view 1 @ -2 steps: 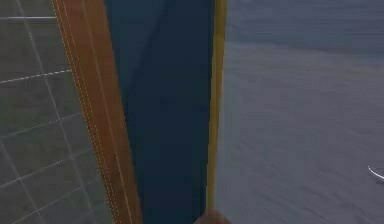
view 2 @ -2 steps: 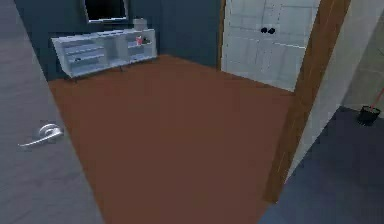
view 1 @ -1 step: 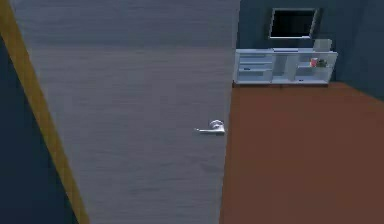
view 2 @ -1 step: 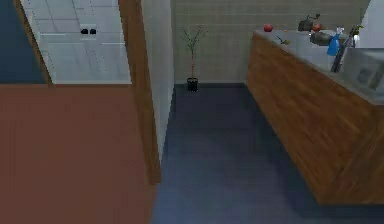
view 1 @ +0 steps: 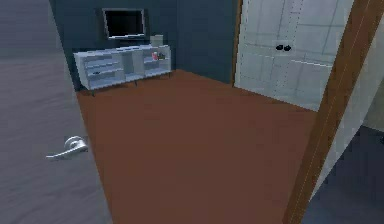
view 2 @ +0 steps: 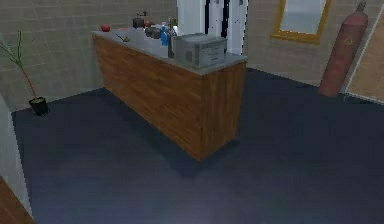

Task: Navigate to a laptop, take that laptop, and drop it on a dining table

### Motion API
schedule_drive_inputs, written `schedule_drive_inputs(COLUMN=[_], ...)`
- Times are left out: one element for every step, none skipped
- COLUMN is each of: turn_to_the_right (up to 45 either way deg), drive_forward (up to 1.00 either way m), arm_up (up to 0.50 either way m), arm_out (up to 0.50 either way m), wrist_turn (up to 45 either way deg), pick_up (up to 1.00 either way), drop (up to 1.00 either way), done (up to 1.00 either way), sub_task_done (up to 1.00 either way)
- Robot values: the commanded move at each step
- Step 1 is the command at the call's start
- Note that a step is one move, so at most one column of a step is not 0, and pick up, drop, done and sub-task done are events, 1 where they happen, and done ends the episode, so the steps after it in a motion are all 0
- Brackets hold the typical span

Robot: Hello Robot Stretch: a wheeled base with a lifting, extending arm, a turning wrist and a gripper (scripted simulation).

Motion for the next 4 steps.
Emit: schedule_drive_inputs(turn_to_the_right=[3.0, 0.0, -36.0, 0.0], drive_forward=[0.0, 1.0, 0.0, 0.3], arm_up=[0.0, 0.0, 0.0, 0.0], arm_out=[0.0, 0.0, 0.0, 0.0], wrist_turn=[0.0, 0.0, 0.0, 0.0], pick_up=[0.0, 0.0, 0.0, 0.0], drop=[0.0, 0.0, 0.0, 0.0], done=[0.0, 0.0, 0.0, 0.0], sub_task_done=[0.0, 0.0, 0.0, 0.0])
